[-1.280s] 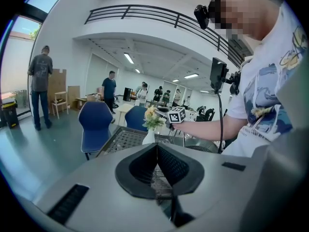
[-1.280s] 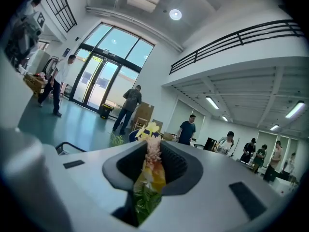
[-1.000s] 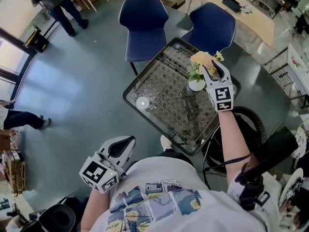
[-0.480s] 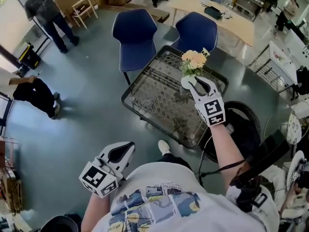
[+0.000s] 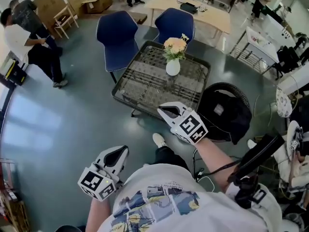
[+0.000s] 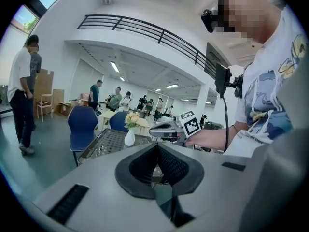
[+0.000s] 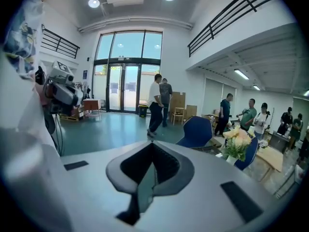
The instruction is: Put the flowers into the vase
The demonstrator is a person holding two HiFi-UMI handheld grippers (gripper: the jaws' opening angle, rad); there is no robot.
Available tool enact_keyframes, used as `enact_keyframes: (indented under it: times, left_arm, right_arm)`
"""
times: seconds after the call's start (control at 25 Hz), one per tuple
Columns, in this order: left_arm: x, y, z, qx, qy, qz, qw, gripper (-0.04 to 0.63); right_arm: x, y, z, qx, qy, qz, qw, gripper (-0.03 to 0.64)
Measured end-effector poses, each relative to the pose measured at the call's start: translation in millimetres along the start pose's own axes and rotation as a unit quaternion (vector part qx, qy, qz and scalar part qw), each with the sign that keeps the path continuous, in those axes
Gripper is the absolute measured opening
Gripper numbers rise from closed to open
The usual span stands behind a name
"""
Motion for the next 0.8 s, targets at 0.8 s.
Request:
enact_keyframes:
  times: [0.8]
  left_arm:
    - [-24, -21, -46, 0.021, 0.012, -0.019, 0.9995, 0.009]
  right_arm:
    - [-26, 131, 11, -0.034, 0.010, 0.065, 0.997, 0.011]
Point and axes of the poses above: the fingertips, and each gripper's own axes: x forward along the fingers, y to its left, z out of its top, the point moved 8 cm from there along -x, backward along the fingers, and after that the axes turned 10 degrees about y, right-handed, at the moved point
